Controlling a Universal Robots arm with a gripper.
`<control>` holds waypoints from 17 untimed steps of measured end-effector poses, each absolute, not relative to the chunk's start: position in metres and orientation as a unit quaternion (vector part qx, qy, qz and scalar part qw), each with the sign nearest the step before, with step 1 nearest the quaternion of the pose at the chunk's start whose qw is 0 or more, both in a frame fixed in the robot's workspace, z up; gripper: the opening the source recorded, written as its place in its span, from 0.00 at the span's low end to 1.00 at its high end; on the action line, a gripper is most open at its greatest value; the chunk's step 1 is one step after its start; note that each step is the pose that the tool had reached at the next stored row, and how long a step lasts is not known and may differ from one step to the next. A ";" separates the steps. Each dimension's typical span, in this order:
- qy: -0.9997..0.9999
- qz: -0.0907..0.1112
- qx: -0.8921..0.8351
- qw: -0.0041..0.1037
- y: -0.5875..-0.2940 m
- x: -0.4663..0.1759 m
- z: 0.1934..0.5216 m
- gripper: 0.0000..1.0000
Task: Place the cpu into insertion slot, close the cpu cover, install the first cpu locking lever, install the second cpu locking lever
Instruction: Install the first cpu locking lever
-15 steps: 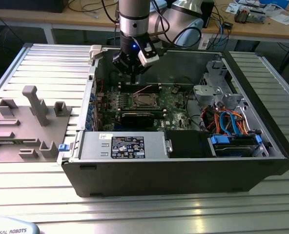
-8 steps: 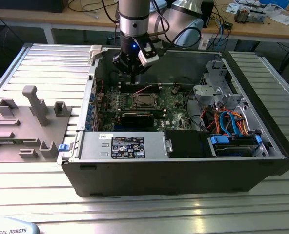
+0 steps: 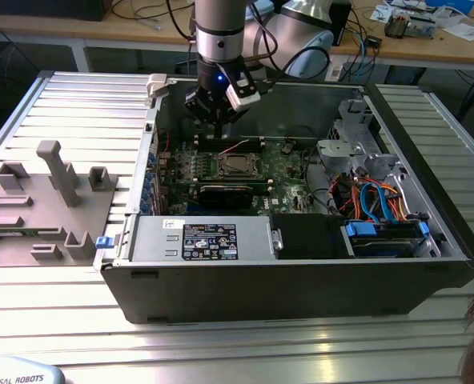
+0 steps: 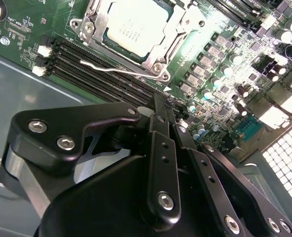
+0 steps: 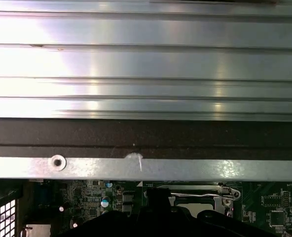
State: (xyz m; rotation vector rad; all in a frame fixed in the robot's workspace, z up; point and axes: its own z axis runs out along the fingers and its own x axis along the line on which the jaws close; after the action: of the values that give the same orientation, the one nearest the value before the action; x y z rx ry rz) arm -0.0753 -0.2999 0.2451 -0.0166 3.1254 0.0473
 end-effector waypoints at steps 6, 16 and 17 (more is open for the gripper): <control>1.000 0.015 -0.005 0.008 -0.298 -0.075 0.241 0.11; 1.000 0.015 -0.008 0.008 -0.296 -0.069 0.234 0.11; 1.000 0.015 -0.008 0.008 -0.296 -0.067 0.233 0.11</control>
State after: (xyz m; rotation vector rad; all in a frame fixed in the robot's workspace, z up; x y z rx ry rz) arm -0.0673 -0.2965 0.2331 -0.0253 3.1254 0.0460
